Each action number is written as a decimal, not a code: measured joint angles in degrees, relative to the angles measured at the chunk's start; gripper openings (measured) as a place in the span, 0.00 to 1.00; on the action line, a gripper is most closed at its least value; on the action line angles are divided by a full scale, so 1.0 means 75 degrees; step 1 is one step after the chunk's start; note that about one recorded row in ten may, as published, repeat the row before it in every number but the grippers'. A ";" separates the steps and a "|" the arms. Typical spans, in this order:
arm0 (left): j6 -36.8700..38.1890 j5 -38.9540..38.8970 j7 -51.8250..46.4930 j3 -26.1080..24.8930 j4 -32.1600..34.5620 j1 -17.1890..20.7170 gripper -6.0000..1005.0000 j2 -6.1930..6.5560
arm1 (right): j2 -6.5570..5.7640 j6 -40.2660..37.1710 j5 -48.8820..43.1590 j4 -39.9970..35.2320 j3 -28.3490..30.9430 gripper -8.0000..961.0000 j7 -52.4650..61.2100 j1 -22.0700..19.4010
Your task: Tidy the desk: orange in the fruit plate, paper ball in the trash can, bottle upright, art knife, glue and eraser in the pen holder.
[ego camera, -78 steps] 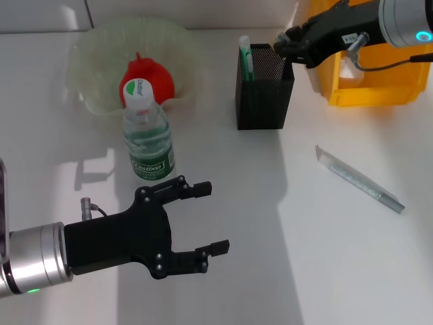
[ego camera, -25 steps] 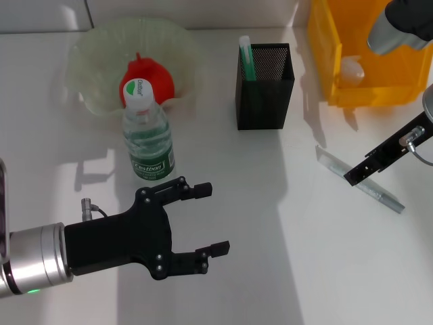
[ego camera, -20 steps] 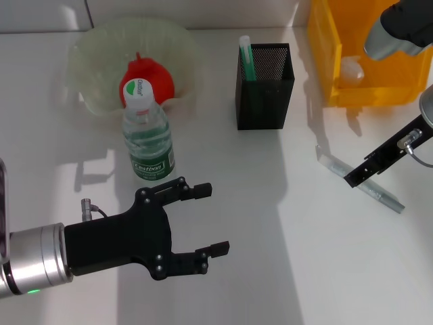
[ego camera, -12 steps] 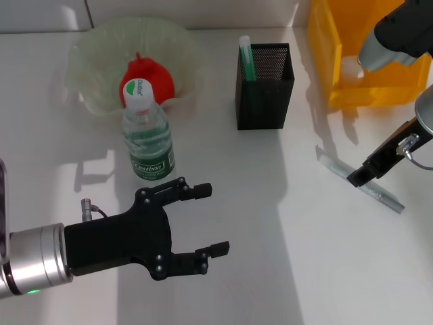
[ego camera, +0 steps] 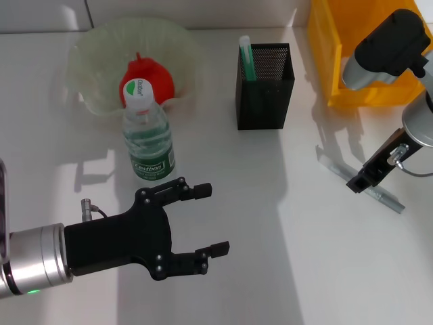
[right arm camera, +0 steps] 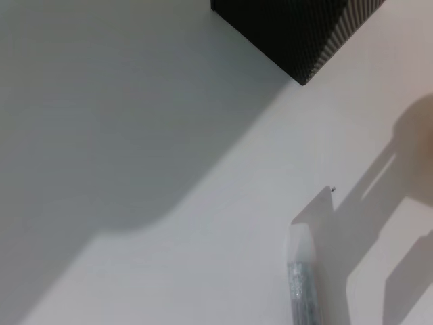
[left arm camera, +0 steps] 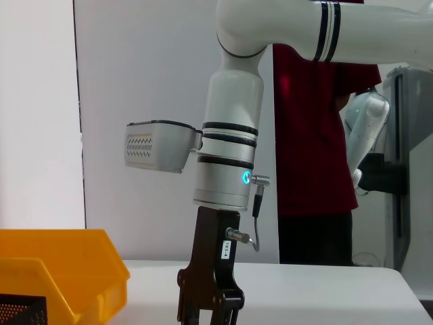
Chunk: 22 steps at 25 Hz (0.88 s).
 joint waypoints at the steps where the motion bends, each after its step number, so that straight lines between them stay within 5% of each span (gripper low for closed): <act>1: -0.0005 0.0000 0.0000 0.0000 0.0000 0.0008 0.83 0.0000 | 0.0000 0.0032 -0.0001 0.0027 0.0000 0.51 0.0003 0.0005; 11: -0.0002 0.0000 0.0000 0.0000 0.0001 0.0022 0.83 0.0000 | -0.0003 0.0299 0.0046 0.0661 0.0077 0.48 -0.0008 0.0188; 14: 0.0001 0.0000 0.0000 0.0000 0.0001 0.0022 0.83 0.0000 | -0.0003 0.0358 0.0062 0.0750 0.0085 0.26 -0.0044 0.0221; 22: 0.0009 0.0000 0.0000 0.0000 0.0006 0.0045 0.83 0.0000 | -0.0004 0.0319 0.0223 0.0507 0.0096 0.19 -0.0075 0.0191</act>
